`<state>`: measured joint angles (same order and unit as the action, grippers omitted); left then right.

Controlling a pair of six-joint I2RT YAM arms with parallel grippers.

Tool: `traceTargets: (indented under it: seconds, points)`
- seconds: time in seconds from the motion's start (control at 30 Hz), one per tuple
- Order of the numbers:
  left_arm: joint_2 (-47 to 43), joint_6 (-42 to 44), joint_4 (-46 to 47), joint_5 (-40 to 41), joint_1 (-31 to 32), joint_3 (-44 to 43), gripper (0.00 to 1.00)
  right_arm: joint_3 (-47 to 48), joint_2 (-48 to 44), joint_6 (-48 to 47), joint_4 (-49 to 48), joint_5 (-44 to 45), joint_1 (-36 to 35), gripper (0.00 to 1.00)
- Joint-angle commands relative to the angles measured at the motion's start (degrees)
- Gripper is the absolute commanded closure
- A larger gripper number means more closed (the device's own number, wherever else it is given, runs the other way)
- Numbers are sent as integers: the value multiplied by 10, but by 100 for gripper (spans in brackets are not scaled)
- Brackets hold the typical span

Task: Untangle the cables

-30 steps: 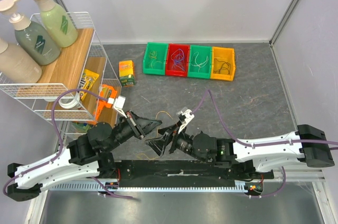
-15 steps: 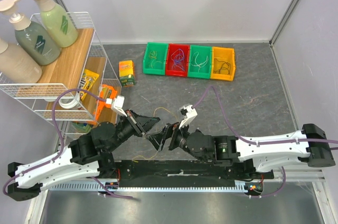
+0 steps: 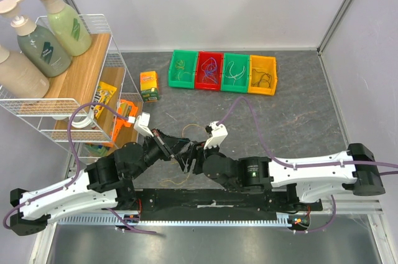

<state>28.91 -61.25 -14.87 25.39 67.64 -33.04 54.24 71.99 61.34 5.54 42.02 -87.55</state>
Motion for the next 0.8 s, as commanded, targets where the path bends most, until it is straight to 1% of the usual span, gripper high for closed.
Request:
traceTargets:
  seconds: [0.0, 0.07, 0.1, 0.13, 0.17, 0.2, 0.23, 0.27, 0.3, 0.33, 0.37, 0.43, 0.5, 0.53, 0.57, 0.67, 0.77]
  points:
    - [2, -33, 7, 16, 0, -19, 98, 42, 24, 33, 38, 32, -3, 35]
    - [0, -34, 6, 16, 0, -19, 98, 37, 25, 34, 46, 38, -3, 45]
    - [-3, -34, 6, 16, 0, -19, 98, 33, 26, 33, 44, 45, -3, 59]
    - [-4, -34, 6, 15, 0, -19, 98, 28, 27, 25, 36, 46, -3, 76]
    - [-3, -32, 6, 12, 0, -19, 98, 24, 27, 11, 27, 47, -3, 91]
    - [-6, -29, 6, 6, 0, -22, 98, 19, 24, -2, 16, 47, -3, 100]
    - [-8, -22, 5, -4, 0, -22, 97, 13, 21, -30, -4, 37, 0, 100]
    - [-12, -13, 5, -18, 0, -25, 88, 7, 14, -60, -30, 17, 9, 100]
    - [-20, -7, -1, -30, 0, -27, 76, -2, 6, -93, -51, -5, 22, 100]
    - [-32, -17, -21, -33, 0, -30, 59, -14, -2, -130, -78, -41, 43, 100]
    - [-49, -29, -41, -34, 0, -31, 48, -36, -15, -154, -111, -79, 64, 100]
    - [-88, -26, -45, -45, 0, -22, 41, -76, -38, -183, -182, -167, 122, 100]
    - [-130, -19, -39, -57, 0, -13, 35, -91, -41, -203, -224, -245, 181, 100]
    - [-153, -11, -32, -66, 1, -9, 34, -90, -40, -213, -235, -270, 210, 100]
    - [-173, 1, -31, -74, 0, -8, 30, -84, -33, -225, -243, -288, 230, 100]
    - [-211, 13, -58, -90, 0, -17, 29, -47, -2, -270, -269, -328, 293, 100]
    - [-227, 18, -87, -108, 0, -30, 29, 22, 61, -299, -292, -361, 365, 100]
